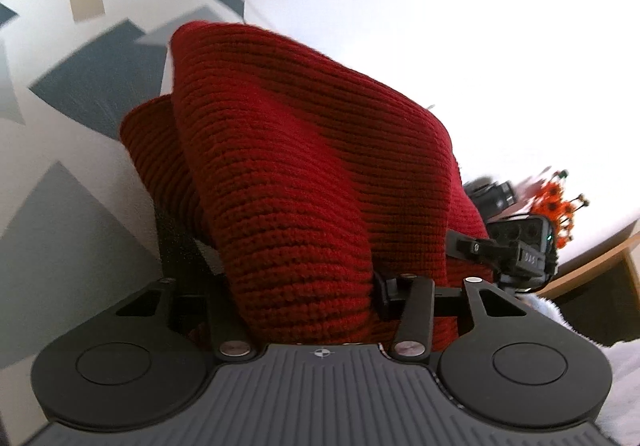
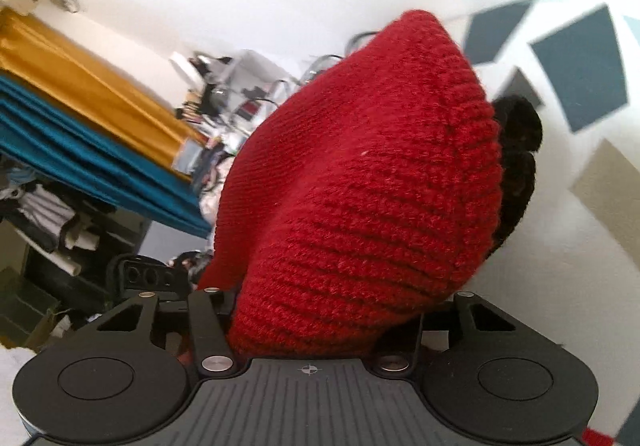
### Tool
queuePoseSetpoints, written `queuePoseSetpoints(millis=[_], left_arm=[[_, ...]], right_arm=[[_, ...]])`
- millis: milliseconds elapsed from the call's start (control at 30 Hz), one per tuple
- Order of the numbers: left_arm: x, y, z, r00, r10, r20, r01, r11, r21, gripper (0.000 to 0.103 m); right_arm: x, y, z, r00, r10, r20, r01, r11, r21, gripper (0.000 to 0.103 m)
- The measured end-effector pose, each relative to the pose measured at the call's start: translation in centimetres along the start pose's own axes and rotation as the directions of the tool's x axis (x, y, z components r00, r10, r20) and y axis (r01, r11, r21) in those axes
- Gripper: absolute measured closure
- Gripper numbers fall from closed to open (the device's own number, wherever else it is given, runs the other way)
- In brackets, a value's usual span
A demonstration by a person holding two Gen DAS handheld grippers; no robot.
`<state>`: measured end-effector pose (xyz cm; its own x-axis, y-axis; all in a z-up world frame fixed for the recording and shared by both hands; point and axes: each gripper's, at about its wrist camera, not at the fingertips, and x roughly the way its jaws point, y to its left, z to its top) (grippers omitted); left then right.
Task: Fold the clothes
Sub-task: 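Close both tools on the red bundle's edges, pinching it from both sides, then lift the red bundle off the table with both tools and carry it toward the beige chair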
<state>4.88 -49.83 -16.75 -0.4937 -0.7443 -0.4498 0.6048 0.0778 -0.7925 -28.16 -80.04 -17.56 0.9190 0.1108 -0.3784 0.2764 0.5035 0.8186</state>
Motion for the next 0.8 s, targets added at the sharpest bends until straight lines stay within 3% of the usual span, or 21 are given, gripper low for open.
queuePoseSetpoints(millis=[133,233,367,500,600,800], left_arm=[[-3.9,-1.5,-0.5,0.996,-0.012,0.084,0.011,1.0,0.017,0.055],[-6.8,-3.1,-2.0,0.987,0.022,0.158,-0.027,0.999,0.025,0.055],[-11.0,-5.2,-5.7,0.955,0.109,0.276,-0.111,0.994,-0.008,0.055],[-15.4,-7.0,-11.0,0.893,0.227,0.389,-0.203,0.974,-0.103,0.055],[-18.6,-7.8,-15.1,0.839,0.299,0.455,-0.247,0.954,-0.172,0.055],[-24.4,-8.1,-22.2,0.715,0.426,0.554,-0.29,0.902,-0.319,0.055]], right_arm=[[0.3,2.8,0.7,0.998,0.063,0.002,-0.063,0.997,-0.035,0.054],[1.0,5.0,1.4,0.993,0.114,-0.032,-0.116,0.99,-0.084,0.054],[2.8,7.5,2.0,0.974,0.183,-0.131,-0.202,0.968,-0.147,0.054],[5.5,10.2,1.8,0.931,0.247,-0.269,-0.299,0.939,-0.172,0.054],[7.3,12.6,0.5,0.885,0.282,-0.37,-0.368,0.911,-0.186,0.054],[11.4,17.9,-3.8,0.785,0.297,-0.544,-0.457,0.87,-0.185,0.054]])
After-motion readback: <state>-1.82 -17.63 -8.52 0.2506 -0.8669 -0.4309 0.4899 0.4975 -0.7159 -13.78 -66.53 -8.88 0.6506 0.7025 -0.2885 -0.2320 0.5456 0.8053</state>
